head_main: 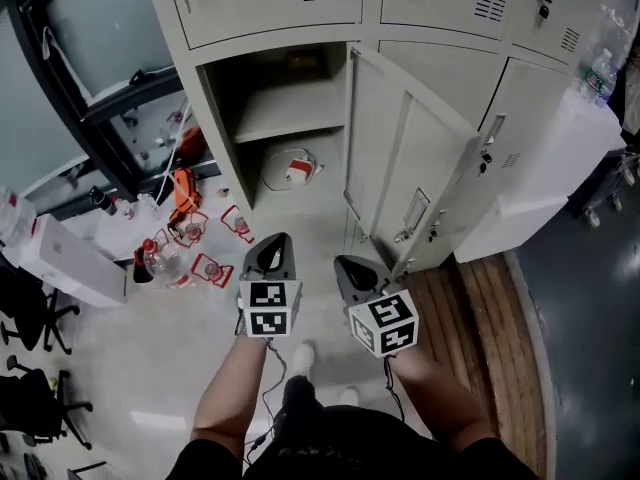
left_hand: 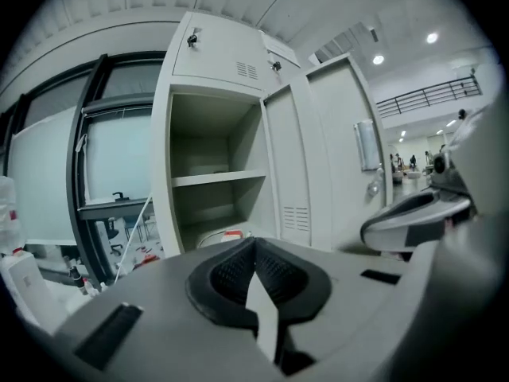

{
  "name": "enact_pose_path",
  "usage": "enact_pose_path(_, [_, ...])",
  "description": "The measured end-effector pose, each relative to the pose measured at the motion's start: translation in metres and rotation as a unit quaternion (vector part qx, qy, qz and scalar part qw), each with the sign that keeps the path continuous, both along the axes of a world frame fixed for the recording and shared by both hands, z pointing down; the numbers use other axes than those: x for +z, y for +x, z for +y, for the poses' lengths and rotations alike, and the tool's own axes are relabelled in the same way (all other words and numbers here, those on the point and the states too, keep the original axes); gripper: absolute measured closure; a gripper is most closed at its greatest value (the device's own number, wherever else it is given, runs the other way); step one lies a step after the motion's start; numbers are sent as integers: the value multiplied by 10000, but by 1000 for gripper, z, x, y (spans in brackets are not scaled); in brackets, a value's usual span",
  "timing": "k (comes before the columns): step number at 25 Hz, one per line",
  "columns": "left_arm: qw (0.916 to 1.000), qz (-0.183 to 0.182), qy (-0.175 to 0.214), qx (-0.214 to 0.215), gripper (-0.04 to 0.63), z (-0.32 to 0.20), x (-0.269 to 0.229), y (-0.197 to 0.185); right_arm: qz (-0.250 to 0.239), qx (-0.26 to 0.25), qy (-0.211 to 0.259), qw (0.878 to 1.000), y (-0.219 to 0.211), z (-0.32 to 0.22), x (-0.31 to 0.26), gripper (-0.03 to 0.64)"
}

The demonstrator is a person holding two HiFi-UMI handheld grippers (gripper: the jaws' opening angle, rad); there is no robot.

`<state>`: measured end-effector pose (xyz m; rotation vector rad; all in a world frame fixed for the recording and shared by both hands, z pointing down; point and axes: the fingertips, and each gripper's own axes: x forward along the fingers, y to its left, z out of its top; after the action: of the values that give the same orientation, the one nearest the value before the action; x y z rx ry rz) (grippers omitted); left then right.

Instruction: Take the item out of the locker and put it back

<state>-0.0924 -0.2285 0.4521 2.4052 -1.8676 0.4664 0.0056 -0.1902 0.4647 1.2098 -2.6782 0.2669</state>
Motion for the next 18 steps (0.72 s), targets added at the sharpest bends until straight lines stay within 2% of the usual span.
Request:
enact_pose_path(8, [9999,30,-12,-108,591,77,3,8,31,-340,-4,9994,4,41,1,620])
enact_pose_path(18, [9998,7,12,-184,591,132,-2,-25,-100,-449,-36,9989,-33,67,-7,620])
